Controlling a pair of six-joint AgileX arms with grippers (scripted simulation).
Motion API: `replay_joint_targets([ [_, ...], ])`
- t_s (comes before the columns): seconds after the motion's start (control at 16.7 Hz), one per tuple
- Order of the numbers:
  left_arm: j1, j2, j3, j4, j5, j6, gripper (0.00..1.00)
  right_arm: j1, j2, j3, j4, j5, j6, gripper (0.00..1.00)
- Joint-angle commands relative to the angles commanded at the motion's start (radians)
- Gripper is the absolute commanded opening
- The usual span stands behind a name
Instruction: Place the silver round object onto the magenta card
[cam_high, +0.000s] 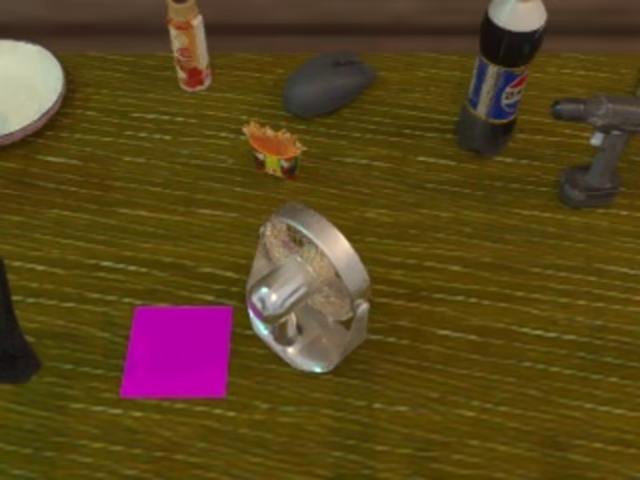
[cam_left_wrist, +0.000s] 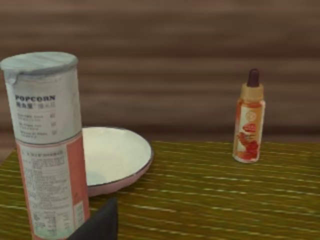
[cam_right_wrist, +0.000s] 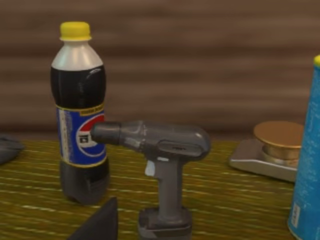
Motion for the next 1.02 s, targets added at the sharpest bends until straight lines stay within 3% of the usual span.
replay_joint_targets([
  [0.24,-0.012,0.030,0.028,-0.029,0.000,-0.024,1.00,0.000,0.000,0.000,0.000,0.000,0.000,1.00],
  [0.48,-0.078,0.218,0.207,-0.197,-0.002,-0.165,1.00,0.000,0.000,0.000,0.000,0.000,0.000,1.00],
  [0.72,-0.180,0.565,0.540,-0.446,-0.004,-0.396,1.00,0.000,0.000,0.000,0.000,0.000,0.000,1.00],
  [1.02,-0.333,1.120,1.104,-0.780,-0.001,-0.741,1.00,0.000,0.000,0.000,0.000,0.000,0.000,1.00],
])
